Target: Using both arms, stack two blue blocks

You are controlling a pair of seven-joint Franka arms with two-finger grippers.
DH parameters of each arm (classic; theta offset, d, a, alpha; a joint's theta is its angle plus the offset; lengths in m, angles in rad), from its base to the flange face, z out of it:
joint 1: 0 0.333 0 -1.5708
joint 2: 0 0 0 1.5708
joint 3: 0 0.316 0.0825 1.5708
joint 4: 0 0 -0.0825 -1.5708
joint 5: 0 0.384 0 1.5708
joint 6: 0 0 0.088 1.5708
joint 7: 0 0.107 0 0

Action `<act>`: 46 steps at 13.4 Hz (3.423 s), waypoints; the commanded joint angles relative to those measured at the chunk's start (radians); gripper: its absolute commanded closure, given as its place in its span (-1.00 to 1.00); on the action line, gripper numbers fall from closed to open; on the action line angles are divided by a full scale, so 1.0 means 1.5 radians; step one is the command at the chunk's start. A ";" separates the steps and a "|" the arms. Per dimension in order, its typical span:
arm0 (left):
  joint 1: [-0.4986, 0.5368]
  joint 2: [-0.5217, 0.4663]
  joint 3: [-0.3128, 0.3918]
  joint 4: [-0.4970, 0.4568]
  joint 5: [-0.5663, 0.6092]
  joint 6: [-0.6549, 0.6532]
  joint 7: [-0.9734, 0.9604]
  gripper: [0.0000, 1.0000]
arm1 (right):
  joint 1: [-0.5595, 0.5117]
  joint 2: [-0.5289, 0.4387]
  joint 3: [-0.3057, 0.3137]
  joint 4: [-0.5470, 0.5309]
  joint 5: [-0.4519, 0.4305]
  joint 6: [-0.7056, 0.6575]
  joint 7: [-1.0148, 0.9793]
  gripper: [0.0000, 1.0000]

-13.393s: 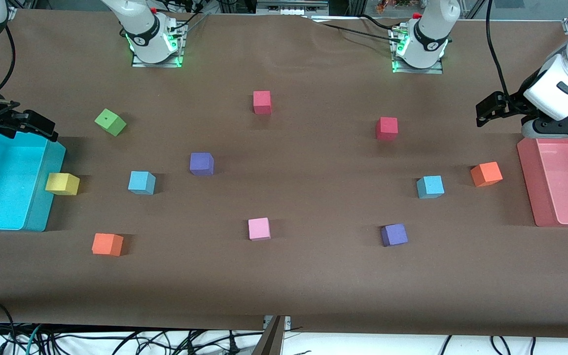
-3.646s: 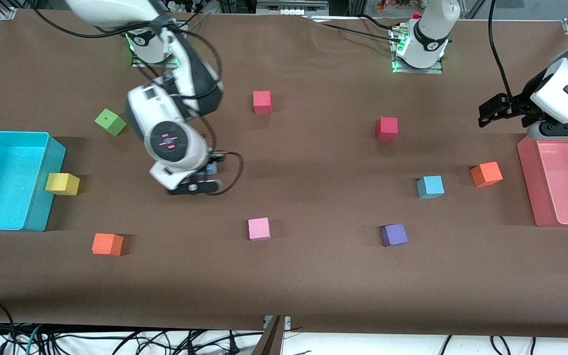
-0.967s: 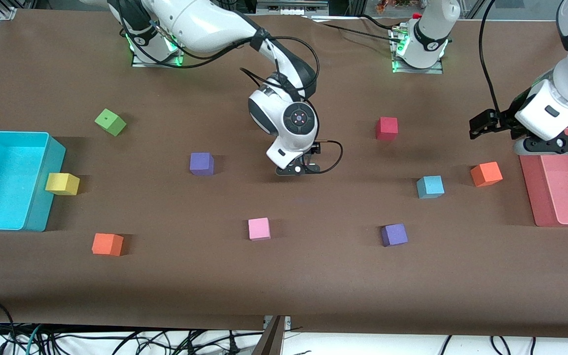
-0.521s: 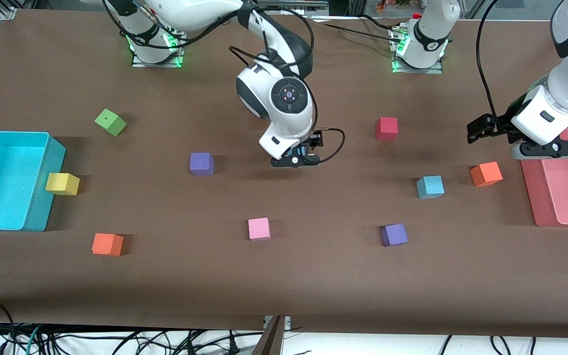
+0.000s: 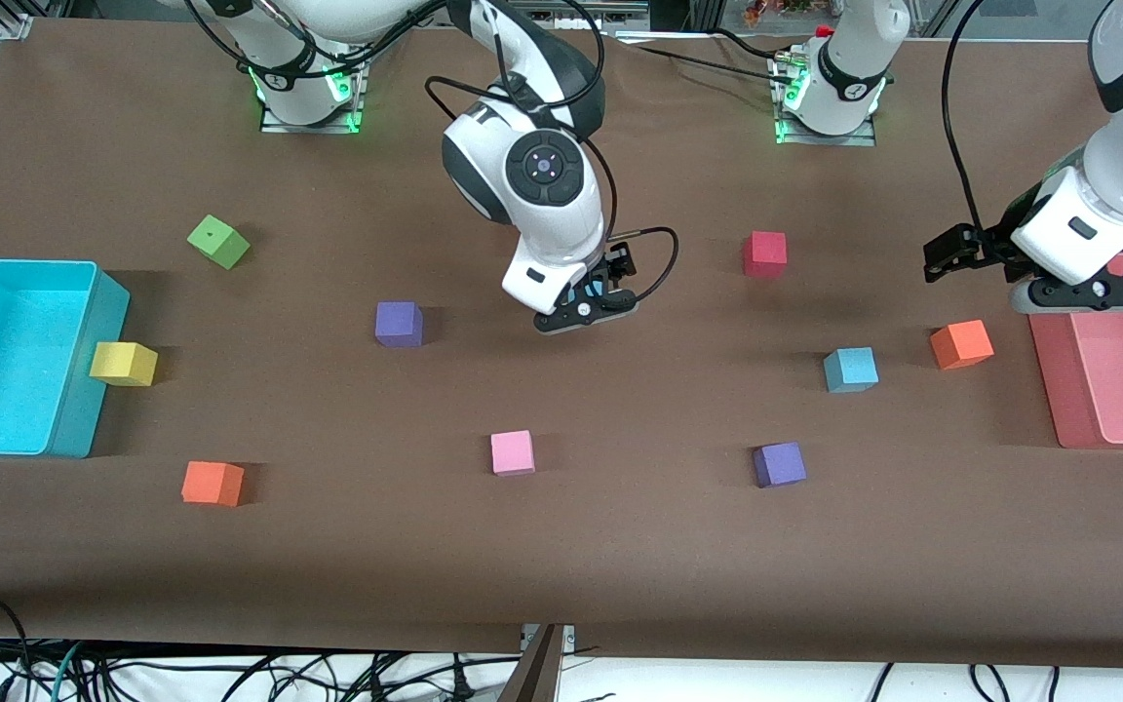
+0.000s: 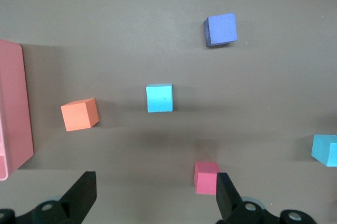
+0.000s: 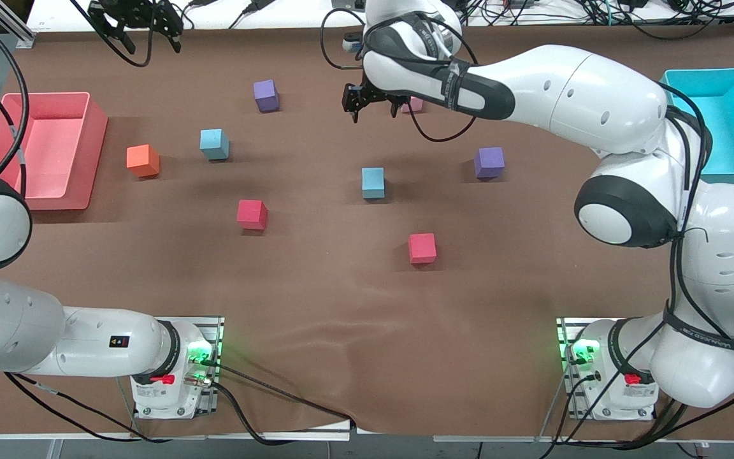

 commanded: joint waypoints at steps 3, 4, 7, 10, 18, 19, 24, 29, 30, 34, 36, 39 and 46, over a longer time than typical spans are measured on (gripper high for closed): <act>0.002 0.018 -0.004 -0.120 0.019 0.152 0.007 -1.00 | -0.066 -0.086 0.037 -0.183 0.062 0.143 -0.182 -1.00; 0.003 0.029 -0.003 -0.127 0.019 0.171 0.010 -1.00 | -0.070 -0.106 0.044 -0.238 0.069 0.188 -0.234 -1.00; 0.003 0.076 -0.002 -0.152 0.019 0.254 0.010 -1.00 | -0.076 -0.135 0.053 -0.340 0.136 0.306 -0.334 -1.00; 0.009 0.116 -0.001 -0.196 0.019 0.351 0.011 -1.00 | -0.146 -0.205 0.119 -0.446 0.163 0.315 -0.402 -1.00; 0.018 0.200 0.015 -0.280 0.011 0.539 0.061 -1.00 | -0.200 -0.276 0.179 -0.489 0.248 0.258 -0.442 -1.00; 0.018 0.205 0.015 -0.281 0.010 0.540 0.060 -1.00 | -0.201 -0.276 0.184 -0.494 0.252 0.267 -0.447 -1.00; 0.015 0.221 0.015 -0.308 0.010 0.571 0.055 -0.96 | -0.207 -0.229 0.191 -0.552 0.280 0.401 -0.617 -1.00; 0.008 0.232 0.015 -0.308 0.004 0.574 0.050 -0.22 | -0.249 -0.223 0.191 -0.620 0.453 0.394 -1.097 -1.00; 0.008 0.235 0.015 -0.308 0.004 0.574 0.050 -0.11 | -0.257 -0.211 0.191 -0.627 0.507 0.395 -1.191 -1.00; 0.008 0.184 0.014 -0.299 0.012 0.524 0.060 0.67 | -0.259 -0.185 0.186 -0.638 0.601 0.397 -1.352 -1.00; 0.005 0.138 -0.002 -0.295 0.005 0.472 0.044 1.00 | -0.259 -0.162 0.186 -0.639 0.617 0.398 -1.408 -1.00; -0.014 0.103 -0.045 -0.223 0.005 0.358 0.019 1.00 | -0.259 -0.146 0.175 -0.648 0.622 0.399 -1.464 -1.00; -0.095 0.108 -0.198 -0.151 0.005 0.270 -0.335 1.00 | -0.257 -0.111 0.172 -0.641 0.801 0.401 -1.584 -1.00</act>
